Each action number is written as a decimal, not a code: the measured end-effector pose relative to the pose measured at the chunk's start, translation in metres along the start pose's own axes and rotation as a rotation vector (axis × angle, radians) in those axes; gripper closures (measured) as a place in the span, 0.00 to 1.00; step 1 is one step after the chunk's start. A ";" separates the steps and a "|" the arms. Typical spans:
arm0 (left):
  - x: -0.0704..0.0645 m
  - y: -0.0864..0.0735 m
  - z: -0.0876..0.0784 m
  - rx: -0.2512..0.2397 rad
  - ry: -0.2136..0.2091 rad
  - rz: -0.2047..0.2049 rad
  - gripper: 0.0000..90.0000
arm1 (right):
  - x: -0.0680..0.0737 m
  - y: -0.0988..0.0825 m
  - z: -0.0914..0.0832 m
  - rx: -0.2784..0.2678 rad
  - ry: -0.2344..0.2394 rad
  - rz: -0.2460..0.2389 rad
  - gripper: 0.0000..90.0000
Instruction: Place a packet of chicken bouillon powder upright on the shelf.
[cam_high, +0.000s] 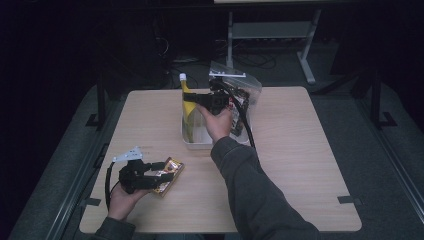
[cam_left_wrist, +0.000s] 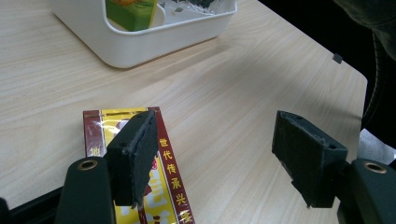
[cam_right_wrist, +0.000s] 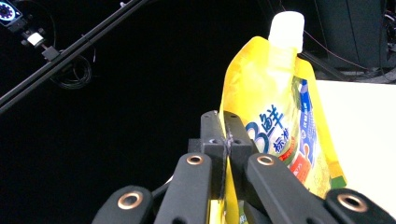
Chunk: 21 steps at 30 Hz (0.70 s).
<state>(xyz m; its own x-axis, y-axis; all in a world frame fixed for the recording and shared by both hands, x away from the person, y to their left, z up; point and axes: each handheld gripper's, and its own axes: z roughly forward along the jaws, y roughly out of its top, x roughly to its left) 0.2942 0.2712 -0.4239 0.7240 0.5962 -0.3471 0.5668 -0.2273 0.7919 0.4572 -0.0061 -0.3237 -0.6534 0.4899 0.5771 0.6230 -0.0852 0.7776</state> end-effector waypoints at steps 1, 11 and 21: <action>0.000 0.000 0.000 0.000 0.000 0.001 0.34 | -0.001 0.000 0.000 0.000 -0.001 0.001 0.99; -0.001 0.000 0.003 0.024 0.009 0.018 0.34 | -0.009 -0.012 0.010 0.033 -0.030 0.011 0.98; -0.002 -0.001 0.004 0.037 0.024 0.025 0.33 | -0.015 -0.012 0.008 0.036 -0.030 0.034 0.79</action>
<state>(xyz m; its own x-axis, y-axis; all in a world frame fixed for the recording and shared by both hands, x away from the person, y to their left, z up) 0.2944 0.2670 -0.4260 0.7288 0.6082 -0.3144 0.5629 -0.2708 0.7809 0.4632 -0.0053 -0.3436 -0.6186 0.5131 0.5950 0.6600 -0.0716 0.7479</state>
